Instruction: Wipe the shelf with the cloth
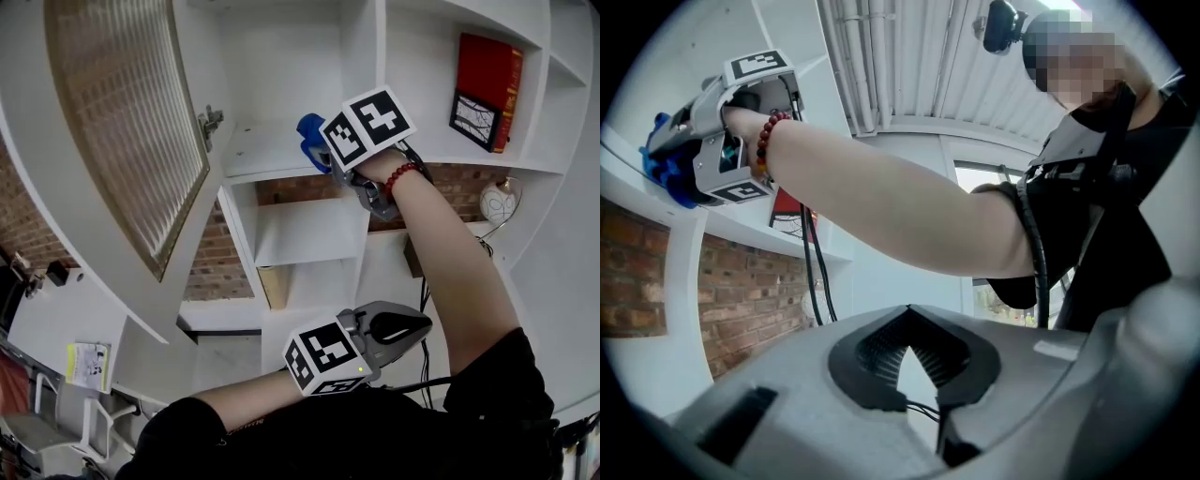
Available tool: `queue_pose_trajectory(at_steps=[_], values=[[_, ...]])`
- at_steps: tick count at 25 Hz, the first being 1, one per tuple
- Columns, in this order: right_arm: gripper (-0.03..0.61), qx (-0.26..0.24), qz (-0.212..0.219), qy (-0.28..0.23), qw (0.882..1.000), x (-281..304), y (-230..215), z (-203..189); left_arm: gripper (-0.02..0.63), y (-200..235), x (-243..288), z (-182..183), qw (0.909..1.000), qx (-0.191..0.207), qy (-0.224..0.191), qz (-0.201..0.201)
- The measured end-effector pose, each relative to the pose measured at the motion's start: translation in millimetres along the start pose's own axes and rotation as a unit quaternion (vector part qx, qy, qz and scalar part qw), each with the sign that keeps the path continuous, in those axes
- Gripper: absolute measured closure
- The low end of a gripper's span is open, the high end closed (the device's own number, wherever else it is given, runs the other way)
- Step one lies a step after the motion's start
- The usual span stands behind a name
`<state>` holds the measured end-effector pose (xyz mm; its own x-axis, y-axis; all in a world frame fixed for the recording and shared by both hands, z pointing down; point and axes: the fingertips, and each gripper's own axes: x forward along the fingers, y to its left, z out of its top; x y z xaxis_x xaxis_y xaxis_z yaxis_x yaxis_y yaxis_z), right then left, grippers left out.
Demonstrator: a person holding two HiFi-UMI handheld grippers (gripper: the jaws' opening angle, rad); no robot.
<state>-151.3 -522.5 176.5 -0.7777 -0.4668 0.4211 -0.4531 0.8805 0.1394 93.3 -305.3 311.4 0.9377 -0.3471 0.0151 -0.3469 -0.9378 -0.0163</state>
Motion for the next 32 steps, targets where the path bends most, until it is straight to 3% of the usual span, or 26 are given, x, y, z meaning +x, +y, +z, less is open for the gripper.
queue_pose_trajectory(at_steps=[6, 10, 16, 19, 22, 24, 26, 29, 32], values=[[0.524, 0.022, -0.015, -0.045, 0.999, -21.5, -20.0, -11.2, 0.611, 3.3, 9.2, -12.2, 0.9997, -0.014, 0.002, 0.022], [0.525, 0.025, -0.016, -0.089, 0.996, -25.8, -19.2, -15.5, 0.611, 14.5, 2.1, -22.8, 0.9964, -0.027, -0.015, 0.079], [0.525, 0.012, -0.026, -0.162, 0.986, -40.6, -16.7, -21.3, 0.611, 31.0, -36.6, -43.6, 0.9792, -0.057, -0.055, 0.187], [0.525, 0.036, -0.019, -0.19, 0.981, -50.6, -21.1, -35.8, 0.611, 31.5, -60.2, -42.9, 0.971, -0.05, -0.064, 0.225], [0.525, 0.07, -0.01, -0.209, 0.975, -44.8, -17.6, -50.6, 0.611, 32.6, -87.5, -54.9, 0.9561, -0.077, -0.064, 0.276], [0.523, 0.082, -0.004, -0.198, 0.977, -40.7, -10.0, -69.2, 0.611, 24.1, -92.3, -59.8, 0.9537, -0.082, -0.061, 0.283], [0.523, 0.079, 0.007, -0.201, 0.976, -46.4, 1.2, -86.9, 0.611, 9.0, -91.8, -59.5, 0.957, -0.07, -0.057, 0.276], [0.523, 0.102, 0.04, -0.255, 0.961, -72.8, 19.5, -101.0, 0.611, -20.5, -96.3, -54.4, 0.9601, -0.054, -0.05, 0.27], [0.523, 0.177, 0.08, -0.307, 0.932, -110.9, 40.7, -112.3, 0.611, -60.3, -106.2, -42.8, 0.9616, -0.034, -0.048, 0.268]])
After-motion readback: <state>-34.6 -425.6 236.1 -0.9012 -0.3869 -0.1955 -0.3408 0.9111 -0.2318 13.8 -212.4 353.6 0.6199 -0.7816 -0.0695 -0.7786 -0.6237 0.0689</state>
